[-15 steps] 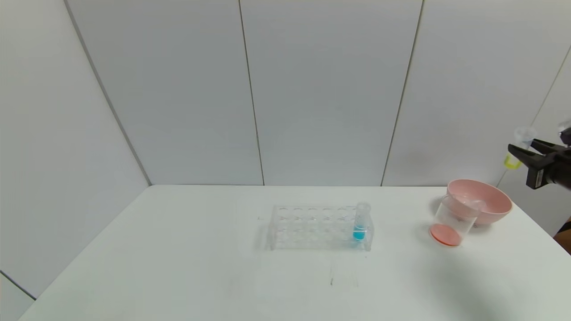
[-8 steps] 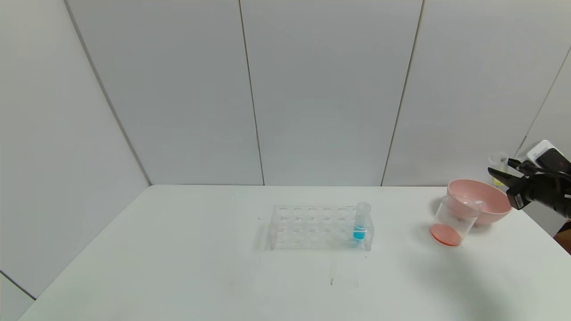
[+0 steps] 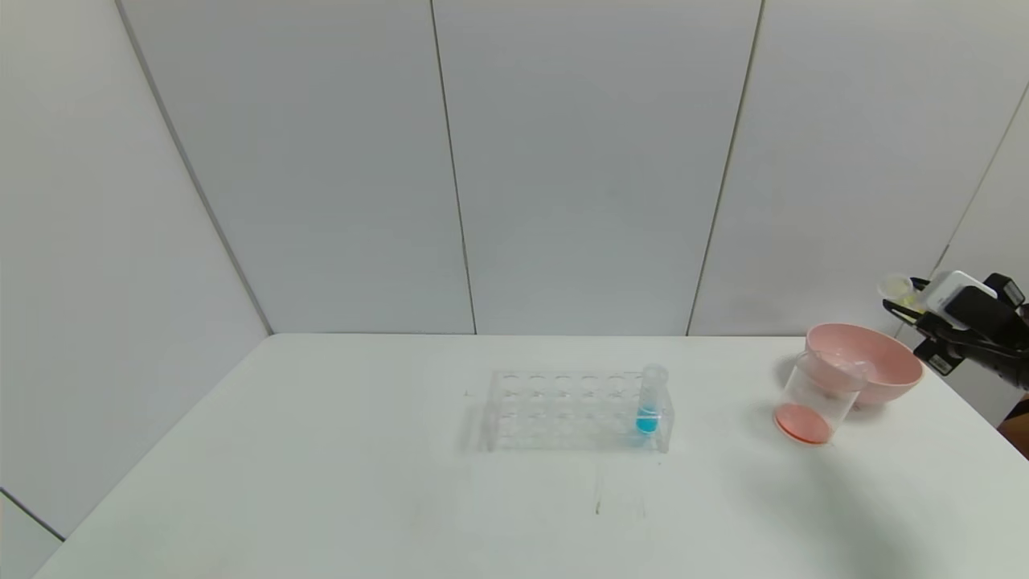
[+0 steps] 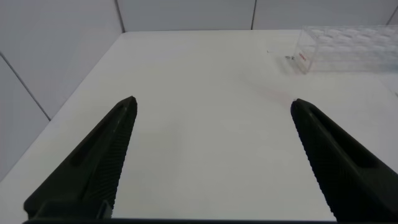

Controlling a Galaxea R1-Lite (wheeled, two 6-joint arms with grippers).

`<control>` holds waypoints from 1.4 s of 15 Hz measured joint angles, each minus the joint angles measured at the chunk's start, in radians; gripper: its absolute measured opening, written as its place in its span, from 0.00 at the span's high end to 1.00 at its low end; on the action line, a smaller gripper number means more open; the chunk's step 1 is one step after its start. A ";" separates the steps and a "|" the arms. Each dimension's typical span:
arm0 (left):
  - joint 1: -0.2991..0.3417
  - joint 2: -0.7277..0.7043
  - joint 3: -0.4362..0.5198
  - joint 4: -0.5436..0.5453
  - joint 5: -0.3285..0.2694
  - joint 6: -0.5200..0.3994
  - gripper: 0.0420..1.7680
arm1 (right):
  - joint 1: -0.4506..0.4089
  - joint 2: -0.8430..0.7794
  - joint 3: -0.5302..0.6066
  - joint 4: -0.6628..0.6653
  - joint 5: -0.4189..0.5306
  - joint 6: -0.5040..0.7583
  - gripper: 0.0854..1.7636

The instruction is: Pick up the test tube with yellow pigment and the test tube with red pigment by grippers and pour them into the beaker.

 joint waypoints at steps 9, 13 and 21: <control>0.000 0.000 0.000 0.000 0.000 0.000 0.00 | -0.042 0.015 0.002 -0.001 0.129 -0.162 0.76; 0.000 0.000 0.000 0.000 0.000 0.000 0.00 | -0.050 0.027 -0.006 0.000 0.204 -0.239 0.76; 0.000 0.000 0.000 0.000 0.000 0.000 0.00 | -0.054 0.047 -0.012 0.007 0.201 -0.370 0.76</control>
